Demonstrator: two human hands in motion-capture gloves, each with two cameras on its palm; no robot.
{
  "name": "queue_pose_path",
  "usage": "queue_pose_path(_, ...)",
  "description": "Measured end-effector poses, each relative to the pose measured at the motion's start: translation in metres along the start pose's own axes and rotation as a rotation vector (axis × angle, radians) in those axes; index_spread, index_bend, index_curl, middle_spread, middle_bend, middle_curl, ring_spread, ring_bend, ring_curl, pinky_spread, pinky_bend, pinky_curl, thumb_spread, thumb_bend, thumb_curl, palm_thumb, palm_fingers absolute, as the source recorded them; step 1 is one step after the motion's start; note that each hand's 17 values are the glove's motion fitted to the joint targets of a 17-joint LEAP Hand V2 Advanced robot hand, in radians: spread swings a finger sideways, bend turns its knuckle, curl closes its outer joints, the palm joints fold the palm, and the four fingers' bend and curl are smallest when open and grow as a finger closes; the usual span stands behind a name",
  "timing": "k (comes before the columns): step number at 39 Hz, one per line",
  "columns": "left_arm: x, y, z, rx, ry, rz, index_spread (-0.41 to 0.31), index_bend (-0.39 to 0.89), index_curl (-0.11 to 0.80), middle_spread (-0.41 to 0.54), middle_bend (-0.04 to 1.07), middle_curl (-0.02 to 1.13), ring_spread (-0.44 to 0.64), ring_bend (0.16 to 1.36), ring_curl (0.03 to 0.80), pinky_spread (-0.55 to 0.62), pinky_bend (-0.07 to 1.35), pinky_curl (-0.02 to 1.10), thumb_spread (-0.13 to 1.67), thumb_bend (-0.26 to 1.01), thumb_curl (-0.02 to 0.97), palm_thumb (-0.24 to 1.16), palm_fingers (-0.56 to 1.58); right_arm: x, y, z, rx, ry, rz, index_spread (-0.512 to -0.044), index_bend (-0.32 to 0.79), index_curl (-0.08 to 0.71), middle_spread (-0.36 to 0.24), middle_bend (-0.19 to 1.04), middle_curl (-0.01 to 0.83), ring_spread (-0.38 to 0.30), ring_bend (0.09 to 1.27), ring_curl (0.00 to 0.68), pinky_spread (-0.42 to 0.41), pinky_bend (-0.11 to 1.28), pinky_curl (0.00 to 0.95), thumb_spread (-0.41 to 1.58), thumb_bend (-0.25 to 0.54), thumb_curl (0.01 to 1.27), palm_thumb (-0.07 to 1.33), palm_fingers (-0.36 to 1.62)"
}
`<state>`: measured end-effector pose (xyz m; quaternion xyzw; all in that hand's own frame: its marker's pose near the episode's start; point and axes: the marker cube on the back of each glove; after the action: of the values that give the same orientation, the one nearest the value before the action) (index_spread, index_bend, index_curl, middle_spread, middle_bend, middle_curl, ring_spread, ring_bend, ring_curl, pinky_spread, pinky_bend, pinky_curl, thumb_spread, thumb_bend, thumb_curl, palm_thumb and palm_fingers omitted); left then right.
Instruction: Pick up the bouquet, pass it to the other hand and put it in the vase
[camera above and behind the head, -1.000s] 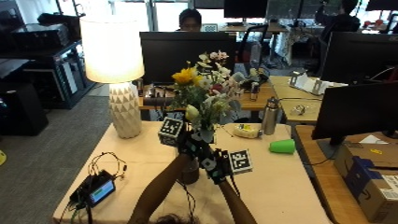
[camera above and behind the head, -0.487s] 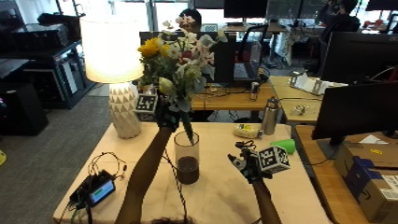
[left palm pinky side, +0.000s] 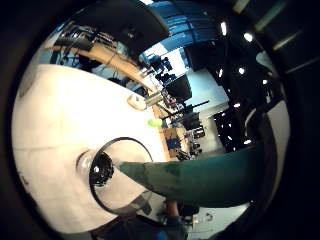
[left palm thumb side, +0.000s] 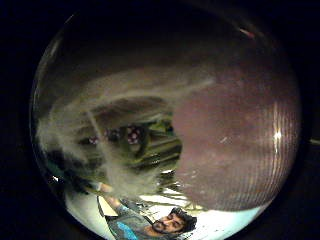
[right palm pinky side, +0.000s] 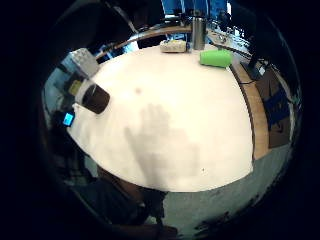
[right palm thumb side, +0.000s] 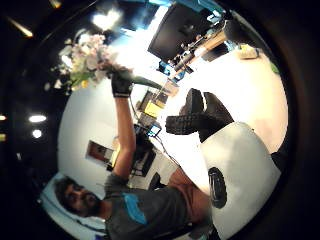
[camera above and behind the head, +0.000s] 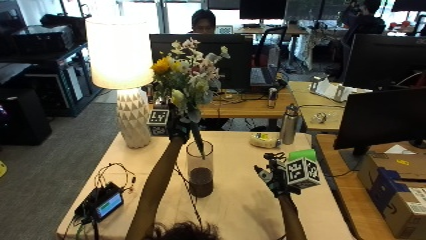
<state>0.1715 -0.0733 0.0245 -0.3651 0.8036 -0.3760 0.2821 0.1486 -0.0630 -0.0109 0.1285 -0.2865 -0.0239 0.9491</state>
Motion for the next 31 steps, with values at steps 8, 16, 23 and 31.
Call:
queue_pose_path(8,-0.046,0.014,0.014,-0.066,0.044,-0.147,-0.307,0.22,0.531,-0.336,0.53,0.58,-0.34,0.71,0.455,-0.32,0.37,0.41,0.69,-0.05,0.585,0.81,1.07,-0.003,-0.001,-0.008,0.026,-0.004,-0.007,-0.292,0.16,0.39,-0.005,0.2,0.41,0.108,0.28,0.324,0.338,0.36,0.335,1.12,-0.019,0.54,0.7,0.67)
queue_pose_path(16,-0.052,0.04,0.003,-0.158,-0.061,-0.15,-0.112,0.0,0.416,-0.24,0.42,0.59,-0.23,0.67,0.473,0.07,0.32,0.43,0.77,-0.05,0.517,0.75,0.4,-0.011,0.001,-0.013,0.031,-0.002,-0.017,-0.295,0.16,0.385,-0.002,0.18,0.401,0.114,0.26,0.327,0.35,0.33,0.335,1.13,-0.018,0.53,0.7,0.67)
queue_pose_path(23,-0.029,0.056,-0.025,-0.153,-0.192,-0.09,0.036,0.0,0.305,-0.021,0.19,0.48,0.04,0.7,0.425,0.34,0.45,0.41,0.8,-0.07,0.46,0.63,0.11,-0.014,-0.002,-0.016,0.048,-0.001,-0.019,-0.297,0.16,0.383,-0.001,0.17,0.391,0.121,0.26,0.332,0.352,0.31,0.336,1.13,-0.018,0.52,0.7,0.67)
queue_pose_path(31,-0.013,0.074,-0.073,-0.143,-0.298,-0.153,0.096,0.04,0.222,0.108,0.19,0.41,0.18,0.76,0.388,0.46,0.52,0.39,0.81,-0.05,0.423,0.58,0.09,-0.027,-0.007,-0.012,0.045,-0.036,-0.031,-0.302,0.17,0.383,0.0,0.18,0.384,0.13,0.24,0.334,0.354,0.28,0.335,1.13,-0.02,0.51,0.7,0.65)
